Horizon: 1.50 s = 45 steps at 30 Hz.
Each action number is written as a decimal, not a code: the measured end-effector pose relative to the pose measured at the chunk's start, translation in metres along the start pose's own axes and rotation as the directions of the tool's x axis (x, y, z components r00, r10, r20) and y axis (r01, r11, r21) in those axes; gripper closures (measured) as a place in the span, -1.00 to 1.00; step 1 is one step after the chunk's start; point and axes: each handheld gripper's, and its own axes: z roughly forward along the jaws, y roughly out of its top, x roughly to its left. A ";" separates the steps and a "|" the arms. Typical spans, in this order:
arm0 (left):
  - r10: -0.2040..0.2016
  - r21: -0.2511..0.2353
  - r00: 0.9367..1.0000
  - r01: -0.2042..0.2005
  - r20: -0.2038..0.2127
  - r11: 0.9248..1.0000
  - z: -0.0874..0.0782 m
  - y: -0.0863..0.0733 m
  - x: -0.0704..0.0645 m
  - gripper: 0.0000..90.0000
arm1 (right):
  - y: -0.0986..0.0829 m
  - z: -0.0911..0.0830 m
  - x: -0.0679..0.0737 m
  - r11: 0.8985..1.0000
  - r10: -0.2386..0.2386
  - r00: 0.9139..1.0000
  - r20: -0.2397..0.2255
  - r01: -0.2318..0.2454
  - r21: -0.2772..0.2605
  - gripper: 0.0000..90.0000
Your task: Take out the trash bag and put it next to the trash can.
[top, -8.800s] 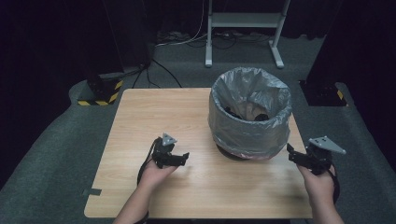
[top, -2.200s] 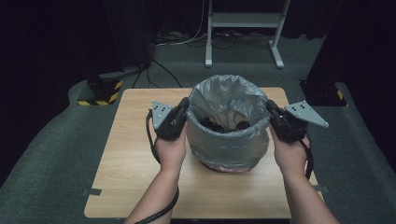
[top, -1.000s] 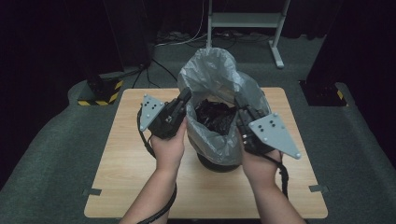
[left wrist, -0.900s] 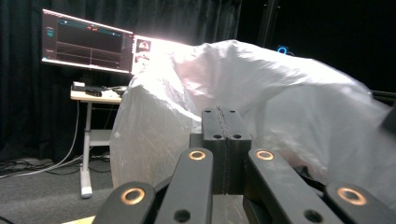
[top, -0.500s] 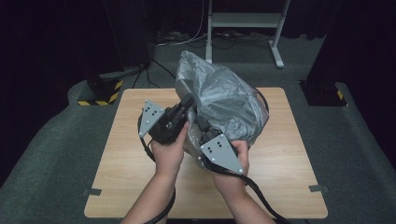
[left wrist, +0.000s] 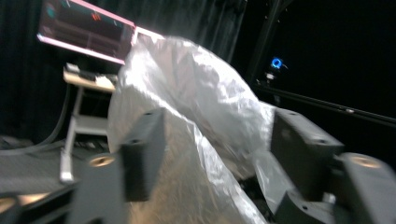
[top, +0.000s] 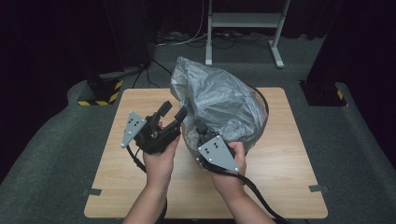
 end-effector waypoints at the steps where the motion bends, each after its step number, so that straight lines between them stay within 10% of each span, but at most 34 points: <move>1: 0.000 0.000 1.000 0.000 0.000 1.000 0.000 0.000 0.000 -0.42 | 0.000 0.000 0.000 1.000 0.000 1.000 0.000 0.000 0.000 1.00; 5: -0.116 0.116 0.990 0.106 0.085 0.988 0.012 -0.003 0.006 -0.50 | 0.001 0.002 0.001 1.000 0.006 1.000 -0.007 -0.006 0.003 1.00; 10: -0.108 0.179 0.987 0.086 0.119 0.980 0.028 0.002 -0.003 -0.42 | -0.001 0.003 0.004 1.000 -0.001 1.000 -0.014 0.001 0.003 1.00; 17: -0.098 0.314 0.992 0.068 0.084 0.947 0.052 0.011 -0.005 -0.23 | -0.003 0.003 0.006 1.000 -0.018 0.999 -0.029 0.018 0.007 1.00; 22: 0.020 0.229 1.000 -0.018 -0.007 0.973 0.032 0.017 -0.010 -0.41 | -0.003 0.002 0.006 1.000 -0.026 0.999 -0.034 0.027 0.008 1.00; 25: 0.033 0.230 0.999 -0.025 -0.030 0.973 0.028 0.017 -0.010 -0.65 | -0.003 0.001 0.006 1.000 -0.029 0.999 -0.037 0.029 0.008 1.00; 29: -0.012 0.291 1.000 0.018 -0.023 0.957 0.041 0.013 -0.008 -0.66 | -0.003 0.002 0.006 1.000 -0.029 0.999 -0.037 0.029 0.010 1.00; 31: -0.059 0.360 0.998 0.047 0.023 0.932 0.052 0.011 -0.005 -0.64 | -0.003 0.001 0.007 1.000 -0.029 0.999 -0.038 0.029 0.011 1.00; 39: -0.043 0.427 0.997 0.009 0.070 0.904 0.067 0.016 -0.003 0.11 | -0.005 0.002 0.006 1.000 -0.028 0.999 -0.045 0.028 0.010 1.00; 45: -0.059 0.415 0.992 0.009 0.107 0.910 0.069 0.017 0.000 0.61 | -0.004 -0.003 -0.003 1.000 -0.007 0.998 -0.064 0.008 0.011 0.84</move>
